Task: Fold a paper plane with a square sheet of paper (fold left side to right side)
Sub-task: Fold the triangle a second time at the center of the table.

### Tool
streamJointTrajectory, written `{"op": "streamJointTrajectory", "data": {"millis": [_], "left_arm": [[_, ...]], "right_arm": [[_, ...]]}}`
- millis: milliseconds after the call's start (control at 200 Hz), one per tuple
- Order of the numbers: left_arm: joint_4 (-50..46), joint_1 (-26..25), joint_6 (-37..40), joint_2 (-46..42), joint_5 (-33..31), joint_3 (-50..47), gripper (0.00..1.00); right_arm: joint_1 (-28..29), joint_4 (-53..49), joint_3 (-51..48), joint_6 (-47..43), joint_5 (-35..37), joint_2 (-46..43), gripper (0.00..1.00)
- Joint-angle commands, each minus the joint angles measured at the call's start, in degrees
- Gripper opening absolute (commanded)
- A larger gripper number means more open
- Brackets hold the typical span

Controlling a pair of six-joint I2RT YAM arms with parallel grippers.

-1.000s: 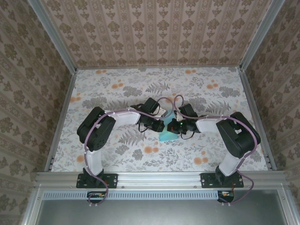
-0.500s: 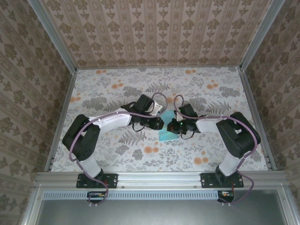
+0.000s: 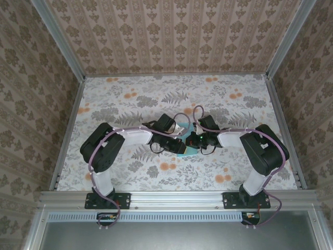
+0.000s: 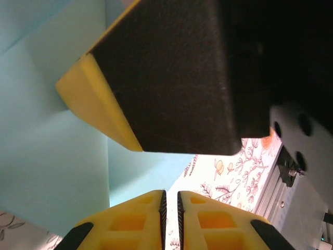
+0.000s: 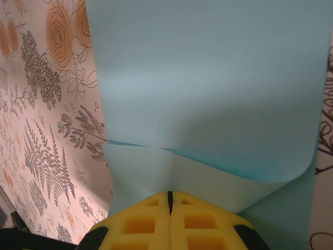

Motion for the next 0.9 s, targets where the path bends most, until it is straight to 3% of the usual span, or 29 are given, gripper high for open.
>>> {"op": "streamJointTrajectory", "data": {"millis": [0, 895], "left_arm": [[-1.33, -0.56, 0.60, 1.06, 0.19, 1.70, 0.16], [-3.42, -0.60, 1.44, 1.65, -5.98, -1.08, 0.15]], "right_arm": [[0.24, -6.15, -0.85, -1.36, 2.70, 1.91, 0.01], [0.24, -8.78, 0.21, -2.86, 3.53, 1.74, 0.01]]}}
